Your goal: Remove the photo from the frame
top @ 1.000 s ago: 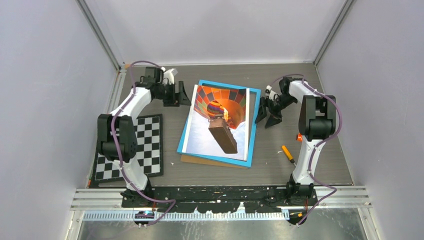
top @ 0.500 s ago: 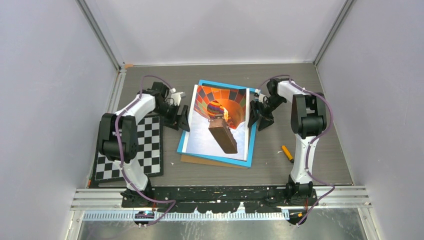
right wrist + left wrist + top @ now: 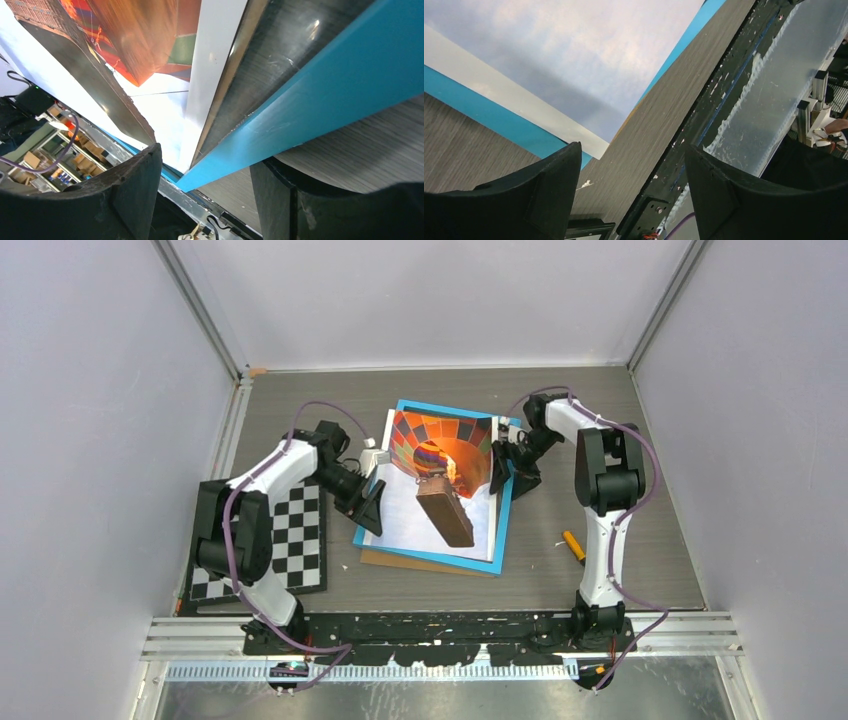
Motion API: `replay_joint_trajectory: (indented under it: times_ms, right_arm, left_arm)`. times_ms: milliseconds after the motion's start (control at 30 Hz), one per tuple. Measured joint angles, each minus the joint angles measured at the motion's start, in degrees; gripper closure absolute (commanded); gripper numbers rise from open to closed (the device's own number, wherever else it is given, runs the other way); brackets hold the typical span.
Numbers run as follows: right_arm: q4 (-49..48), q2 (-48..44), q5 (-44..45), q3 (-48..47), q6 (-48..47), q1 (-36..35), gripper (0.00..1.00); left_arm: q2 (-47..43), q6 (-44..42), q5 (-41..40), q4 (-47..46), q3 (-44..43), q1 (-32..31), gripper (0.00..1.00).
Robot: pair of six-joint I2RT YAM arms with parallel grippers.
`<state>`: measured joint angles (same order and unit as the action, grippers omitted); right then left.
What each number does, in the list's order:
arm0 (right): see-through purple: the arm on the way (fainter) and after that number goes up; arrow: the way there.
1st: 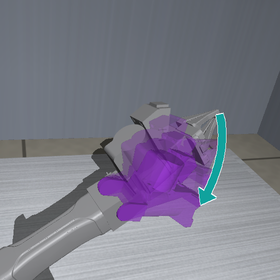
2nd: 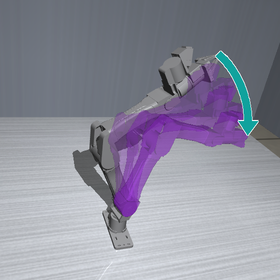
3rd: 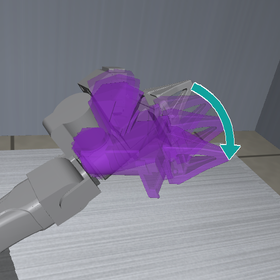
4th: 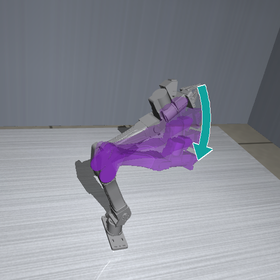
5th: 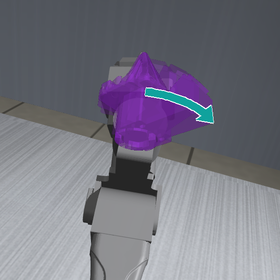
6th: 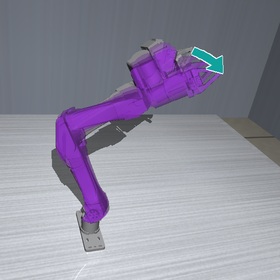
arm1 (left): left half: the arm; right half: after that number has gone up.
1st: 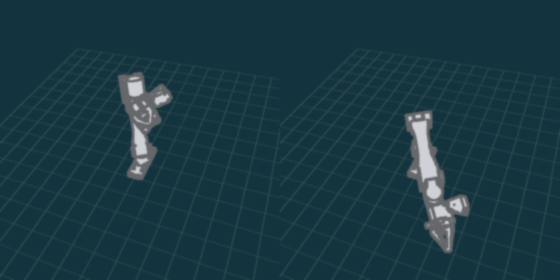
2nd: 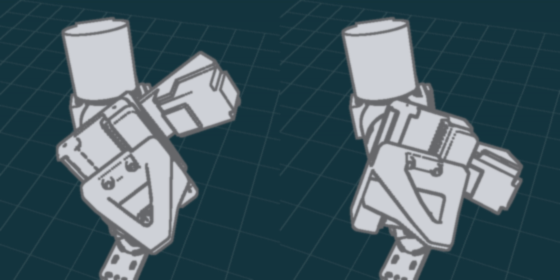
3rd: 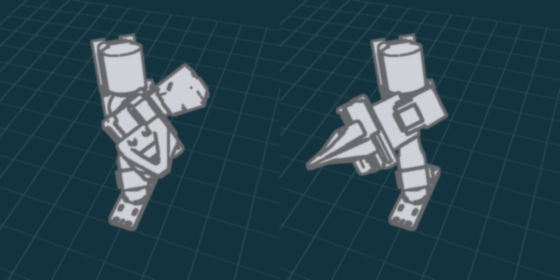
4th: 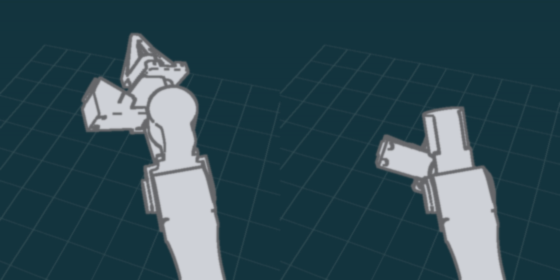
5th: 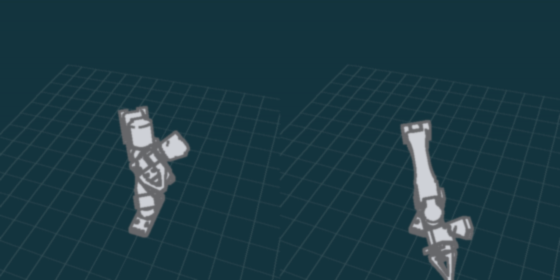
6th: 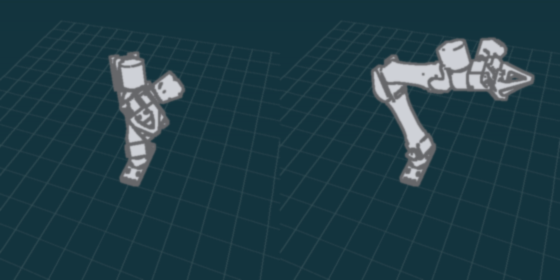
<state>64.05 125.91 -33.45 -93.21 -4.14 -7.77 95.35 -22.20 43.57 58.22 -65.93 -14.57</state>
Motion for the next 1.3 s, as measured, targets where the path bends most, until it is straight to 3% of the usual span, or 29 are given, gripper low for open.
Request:
replay_joint_trajectory:
  times_ms: [133, 400, 600, 900, 1100, 1300]
  right_arm:
    - [0.9, 0.5, 0.3, -0.9, -0.5, -0.2, 0.31]
    - [1.2, 0.6, 0.3, -1.1, -1.6, -0.2, 0.31]
    - [1.1, 0.6, 0.3, -1.1, -1.7, -0.2, 0.31]
    - [1.9, 1.1, 0.5, -1.8, -1.7, -0.3, 0.31]
    - [1.8, 1.1, 0.6, -1.9, -1.8, -1.0, 0.31]
    - [1.7, 1.1, 0.2, -1.7, -1.8, -2.1, 0.31]
  left_arm:
    - [-0.1, -0.1, 0.2, 0.8, -0.3, 0.6, 0.21]
    - [0.6, 17.5, -9.4, -14.3, -1.4, 8.9, 0.18]
    - [8.9, 21.7, -12.7, -18.9, -7.2, 6.7, 0.19]
    - [11.3, 12.8, -9.2, -12.6, -4.8, -0.1, 0.32]
    - [6.1, 5.1, -7.4, -6.0, -0.7, -2.0, 0.32]
    - [4.1, 3.6, -7.5, -4.1, -0.6, -1.2, 0.26]
